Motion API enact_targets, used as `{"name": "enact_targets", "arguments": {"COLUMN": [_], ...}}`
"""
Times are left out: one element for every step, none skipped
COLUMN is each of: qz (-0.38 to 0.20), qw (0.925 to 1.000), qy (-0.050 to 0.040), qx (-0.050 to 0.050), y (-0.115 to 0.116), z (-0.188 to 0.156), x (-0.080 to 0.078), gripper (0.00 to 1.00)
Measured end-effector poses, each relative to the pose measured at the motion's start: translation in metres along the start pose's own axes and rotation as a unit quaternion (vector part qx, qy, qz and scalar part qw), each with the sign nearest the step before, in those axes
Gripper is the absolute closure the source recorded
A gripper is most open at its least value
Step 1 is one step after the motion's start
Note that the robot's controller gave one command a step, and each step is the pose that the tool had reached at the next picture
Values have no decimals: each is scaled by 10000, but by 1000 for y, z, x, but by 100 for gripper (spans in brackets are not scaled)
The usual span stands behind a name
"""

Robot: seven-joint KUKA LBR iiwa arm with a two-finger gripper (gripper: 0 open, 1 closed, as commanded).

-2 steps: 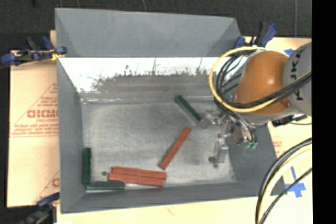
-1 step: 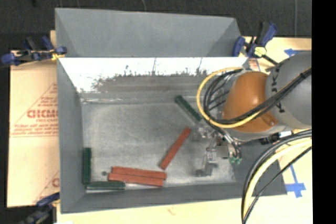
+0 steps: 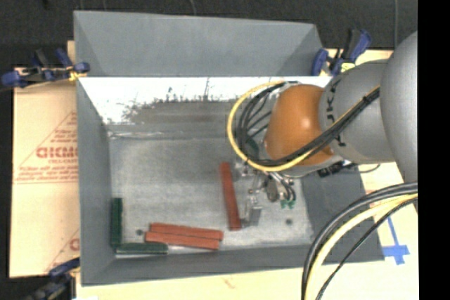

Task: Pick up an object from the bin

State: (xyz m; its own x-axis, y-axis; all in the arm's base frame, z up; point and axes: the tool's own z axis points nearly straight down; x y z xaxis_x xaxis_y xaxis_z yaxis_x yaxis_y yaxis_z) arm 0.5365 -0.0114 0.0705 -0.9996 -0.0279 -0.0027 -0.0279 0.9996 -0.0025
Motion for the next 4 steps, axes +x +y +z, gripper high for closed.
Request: {"name": "enact_targets", "arguments": {"qz": [56,849,-77,1681], "qw": [10000,9964,10000,9858], "qy": [-7,0,-8,6], "qx": [-36,3,-23,-4], "y": [16,35,62,116], "z": [-9,-14,-9,0], "x": [18,24,39,13], "gripper": [0,0,0,100]}}
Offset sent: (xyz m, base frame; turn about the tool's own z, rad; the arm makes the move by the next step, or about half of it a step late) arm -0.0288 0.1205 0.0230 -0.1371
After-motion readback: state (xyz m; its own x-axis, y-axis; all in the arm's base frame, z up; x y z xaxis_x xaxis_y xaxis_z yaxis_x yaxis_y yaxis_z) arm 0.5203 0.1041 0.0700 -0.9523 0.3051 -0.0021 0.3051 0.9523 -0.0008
